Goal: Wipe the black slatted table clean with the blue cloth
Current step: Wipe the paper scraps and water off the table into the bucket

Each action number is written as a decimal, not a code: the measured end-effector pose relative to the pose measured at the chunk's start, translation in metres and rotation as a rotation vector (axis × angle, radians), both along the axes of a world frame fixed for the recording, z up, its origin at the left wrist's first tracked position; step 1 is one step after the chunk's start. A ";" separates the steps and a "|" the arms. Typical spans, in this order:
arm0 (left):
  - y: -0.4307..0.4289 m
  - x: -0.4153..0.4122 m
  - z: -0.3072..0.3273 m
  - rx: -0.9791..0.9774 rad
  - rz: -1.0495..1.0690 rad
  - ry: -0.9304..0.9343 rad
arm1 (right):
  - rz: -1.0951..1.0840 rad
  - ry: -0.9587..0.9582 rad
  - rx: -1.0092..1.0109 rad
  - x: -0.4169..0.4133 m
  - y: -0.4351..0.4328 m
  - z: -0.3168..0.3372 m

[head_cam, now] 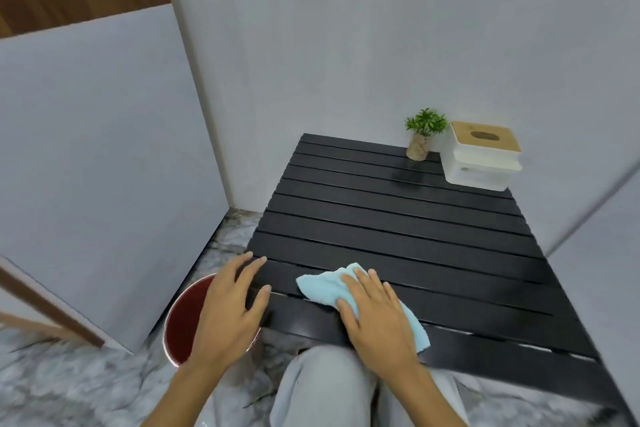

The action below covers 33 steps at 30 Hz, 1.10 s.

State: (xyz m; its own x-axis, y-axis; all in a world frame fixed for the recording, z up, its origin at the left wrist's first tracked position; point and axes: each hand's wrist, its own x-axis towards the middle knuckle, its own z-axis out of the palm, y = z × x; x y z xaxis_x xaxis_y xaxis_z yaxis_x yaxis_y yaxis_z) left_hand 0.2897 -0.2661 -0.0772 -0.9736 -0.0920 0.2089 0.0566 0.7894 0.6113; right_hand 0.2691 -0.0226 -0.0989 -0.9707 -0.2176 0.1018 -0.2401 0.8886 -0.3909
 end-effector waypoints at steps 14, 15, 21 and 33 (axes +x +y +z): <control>0.031 -0.048 -0.028 -0.258 -0.155 -0.027 | -0.533 -0.028 -0.010 0.023 0.168 0.003; 0.030 -0.049 -0.029 -0.260 -0.153 -0.026 | -0.558 -0.027 -0.015 0.023 0.179 0.003; 0.028 -0.054 -0.034 -0.282 -0.153 -0.035 | -0.630 -0.023 -0.002 0.017 0.218 0.001; 0.028 -0.048 -0.033 -0.236 -0.106 -0.053 | -0.623 0.078 0.032 0.008 0.231 0.005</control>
State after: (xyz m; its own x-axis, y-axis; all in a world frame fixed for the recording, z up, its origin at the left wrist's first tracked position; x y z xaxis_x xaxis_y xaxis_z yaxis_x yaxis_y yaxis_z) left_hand 0.2420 -0.2381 -0.1106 -0.9854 0.0566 0.1605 0.1195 0.9018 0.4154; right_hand 0.2771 0.2085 -0.0942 -0.9061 0.3826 0.1805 0.2998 0.8818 -0.3641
